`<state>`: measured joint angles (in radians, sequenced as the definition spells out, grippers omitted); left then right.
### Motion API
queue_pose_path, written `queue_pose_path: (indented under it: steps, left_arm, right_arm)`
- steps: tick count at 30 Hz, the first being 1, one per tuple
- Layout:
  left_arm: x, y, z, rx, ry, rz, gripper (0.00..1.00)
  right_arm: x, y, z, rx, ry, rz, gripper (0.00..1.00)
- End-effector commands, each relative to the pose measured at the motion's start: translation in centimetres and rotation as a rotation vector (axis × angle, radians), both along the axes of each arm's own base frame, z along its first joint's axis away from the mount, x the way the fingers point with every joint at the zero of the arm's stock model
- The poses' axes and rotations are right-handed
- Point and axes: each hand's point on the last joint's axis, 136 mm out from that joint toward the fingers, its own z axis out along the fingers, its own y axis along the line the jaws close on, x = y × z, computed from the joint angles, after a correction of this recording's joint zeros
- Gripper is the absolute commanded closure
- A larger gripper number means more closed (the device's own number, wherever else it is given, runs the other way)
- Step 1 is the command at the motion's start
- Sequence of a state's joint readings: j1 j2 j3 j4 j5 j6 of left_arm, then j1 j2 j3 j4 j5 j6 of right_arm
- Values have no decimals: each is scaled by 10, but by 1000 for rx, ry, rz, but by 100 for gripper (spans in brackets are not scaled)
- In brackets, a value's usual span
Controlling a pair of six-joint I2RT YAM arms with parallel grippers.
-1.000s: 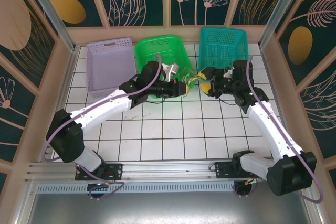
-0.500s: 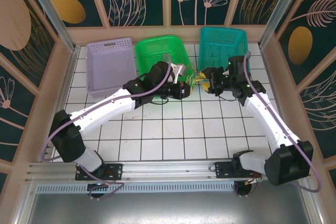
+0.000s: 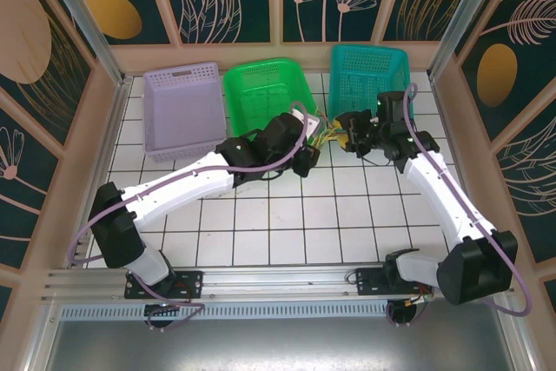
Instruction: Untangle the cables
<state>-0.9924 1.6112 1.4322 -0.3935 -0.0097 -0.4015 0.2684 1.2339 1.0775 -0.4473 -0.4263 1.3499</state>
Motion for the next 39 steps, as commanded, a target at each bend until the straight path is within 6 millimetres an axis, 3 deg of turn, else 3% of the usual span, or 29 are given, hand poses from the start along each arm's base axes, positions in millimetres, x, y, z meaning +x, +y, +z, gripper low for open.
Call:
queue_pose_path:
  steps: [1, 12, 17, 19, 22, 29, 30, 31, 33, 37, 39]
  left_arm:
    - [2, -3, 8, 41, -80, -12, 100]
    - [-8, -1, 21, 20, -159, -7, 100]
    - [-13, -4, 18, 13, -157, -15, 100]
    - [-14, -5, 18, 15, -161, -15, 100]
    - [-15, -6, 18, 13, -160, -16, 100]
    - [-16, -2, 18, -18, -134, 32, 100]
    - [-16, -1, 21, -39, -118, 52, 95]
    - [-16, -1, 24, -66, -98, 70, 76]
    - [-16, 0, 33, -127, -56, 112, 48]
    - [-1, 16, 60, -256, 38, 246, 21]
    - [14, 28, 71, -323, 104, 307, 14]
  right_arm:
    - [9, -1, 0, -23, -3, -14, 64]
    - [5, -12, -20, -73, 36, -51, 70]
    - [6, -15, -19, -66, 33, -71, 70]
    - [7, -15, -17, -59, 25, -77, 77]
    - [6, -16, -17, -58, 28, -82, 98]
    - [4, -24, -6, -58, -49, -123, 100]
    - [4, -24, 1, -50, -97, -124, 100]
    - [4, -25, 3, -50, -128, -126, 100]
    - [5, -26, 15, -58, -232, -119, 100]
    - [7, -27, 31, -155, -422, -57, 100]
    - [8, -26, 36, -210, -498, -20, 100]
